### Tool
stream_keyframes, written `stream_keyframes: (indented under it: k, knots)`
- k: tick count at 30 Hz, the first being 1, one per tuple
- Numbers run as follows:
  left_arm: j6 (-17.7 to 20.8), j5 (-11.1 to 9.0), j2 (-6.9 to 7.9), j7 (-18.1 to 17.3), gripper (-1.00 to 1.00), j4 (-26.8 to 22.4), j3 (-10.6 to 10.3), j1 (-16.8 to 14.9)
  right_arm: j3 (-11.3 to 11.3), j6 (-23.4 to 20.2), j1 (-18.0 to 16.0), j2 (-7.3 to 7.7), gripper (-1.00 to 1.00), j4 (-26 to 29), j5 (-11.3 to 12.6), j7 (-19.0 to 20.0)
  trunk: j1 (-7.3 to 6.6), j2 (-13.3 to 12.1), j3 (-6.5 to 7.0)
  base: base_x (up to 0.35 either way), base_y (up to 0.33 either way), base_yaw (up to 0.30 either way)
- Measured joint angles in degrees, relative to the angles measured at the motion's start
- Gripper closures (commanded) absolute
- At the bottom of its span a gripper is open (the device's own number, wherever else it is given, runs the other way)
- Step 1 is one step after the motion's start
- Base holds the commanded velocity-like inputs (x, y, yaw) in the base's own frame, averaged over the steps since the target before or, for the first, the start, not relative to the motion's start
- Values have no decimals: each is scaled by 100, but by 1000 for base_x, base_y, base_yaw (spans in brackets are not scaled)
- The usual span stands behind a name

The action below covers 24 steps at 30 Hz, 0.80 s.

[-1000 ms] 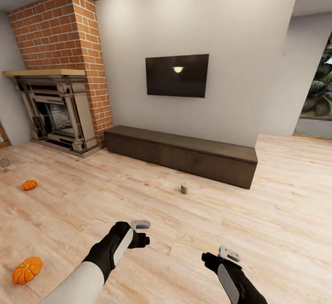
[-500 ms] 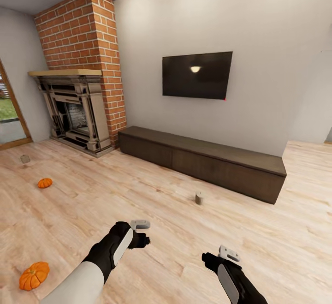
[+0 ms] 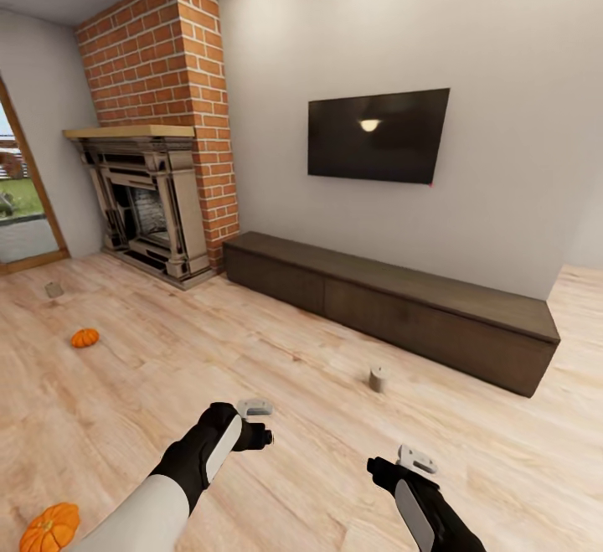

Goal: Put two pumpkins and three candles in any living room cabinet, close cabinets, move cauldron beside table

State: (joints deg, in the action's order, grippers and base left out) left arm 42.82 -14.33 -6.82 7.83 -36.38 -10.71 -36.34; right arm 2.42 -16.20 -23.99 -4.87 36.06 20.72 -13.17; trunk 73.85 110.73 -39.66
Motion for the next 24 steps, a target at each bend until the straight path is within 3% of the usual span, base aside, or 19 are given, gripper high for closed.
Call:
stream_keyframes:
  k: [7, 16, 24]
  knots:
    - [-2, 5, -3, 0, -100, -4, 0, 0, 4, 1, 0, -1, -100, 1, 9, 2, 0, 0, 0, 329, 0, 280]
    - [-4, 0, -6, 1, -100, 2, 0, -1, 1, 8, 1, 0, -100, 3, 1, 8, 0, 0, 0, 329, 0, 74]
    - [-2, 0, -9, 0, -100, 1, -4, 0, -1, 5, 0, -2, -100, 0, -1, 8, 0, 0, 0, 329, 0, 263]
